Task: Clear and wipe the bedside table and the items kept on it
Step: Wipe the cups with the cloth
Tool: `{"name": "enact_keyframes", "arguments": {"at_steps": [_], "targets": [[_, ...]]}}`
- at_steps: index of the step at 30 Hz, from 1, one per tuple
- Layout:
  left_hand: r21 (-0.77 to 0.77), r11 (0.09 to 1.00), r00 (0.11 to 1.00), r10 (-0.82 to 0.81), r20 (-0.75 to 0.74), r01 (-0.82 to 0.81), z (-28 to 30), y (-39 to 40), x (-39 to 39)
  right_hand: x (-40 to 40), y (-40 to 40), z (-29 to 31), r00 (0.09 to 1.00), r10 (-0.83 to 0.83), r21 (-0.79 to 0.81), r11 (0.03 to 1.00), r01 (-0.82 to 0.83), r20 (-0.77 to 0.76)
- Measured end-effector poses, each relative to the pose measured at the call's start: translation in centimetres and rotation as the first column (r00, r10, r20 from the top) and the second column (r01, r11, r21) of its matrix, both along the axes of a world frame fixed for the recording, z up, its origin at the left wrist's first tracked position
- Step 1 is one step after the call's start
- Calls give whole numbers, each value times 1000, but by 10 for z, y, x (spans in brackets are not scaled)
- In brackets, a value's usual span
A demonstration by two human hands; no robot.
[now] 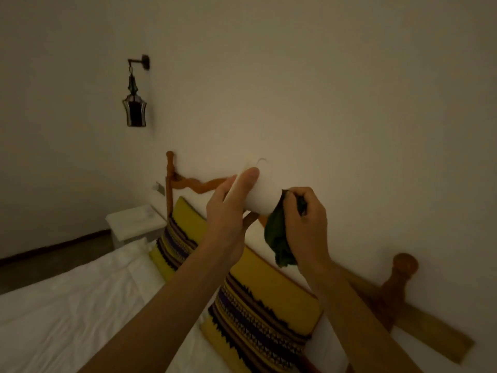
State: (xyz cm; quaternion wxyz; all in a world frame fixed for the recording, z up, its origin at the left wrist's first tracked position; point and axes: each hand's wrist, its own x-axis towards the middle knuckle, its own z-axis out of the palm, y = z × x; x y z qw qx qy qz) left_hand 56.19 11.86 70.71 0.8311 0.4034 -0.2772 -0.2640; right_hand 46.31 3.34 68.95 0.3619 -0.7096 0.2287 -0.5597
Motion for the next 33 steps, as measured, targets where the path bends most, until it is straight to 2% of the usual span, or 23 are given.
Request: {"name": "enact_keyframes", "arguments": {"at_steps": [3, 6, 10, 14, 17, 22, 27, 33], "targets": [[158, 983, 985, 75, 155, -99, -34, 2, 19, 14, -8, -48, 985, 35, 156, 988, -8, -171], [369, 898, 957, 158, 244, -242, -96, 22, 46, 14, -10, -115, 967, 82, 362, 932, 11, -241], [629, 682, 917, 164, 365, -372, -191, 69, 74, 11, -4, -206, 915, 146, 536, 840, 85, -375], [782, 461, 886, 19, 464, -419, -274, 115, 84, 15, 12, -283, 845, 206, 578, 804, 142, -494], [854, 331, 884, -107, 456, -400, -343, 144, 82, 20, 34, -343, 774, 265, 578, 801, 156, -575], [933, 168, 858, -370, 358, -317, -446, 160, 64, 15, 63, -422, 726, 337, 605, 784, 135, -599], [969, 93, 799, -550, 242, -229, -541, 153, 40, -9, 75, -482, 681, 387, 642, 750, 160, -622], [967, 2, 708, -681, 189, -256, -618, 138, 22, -37, 66, -527, 647, 371, 622, 756, 206, -665]]}}
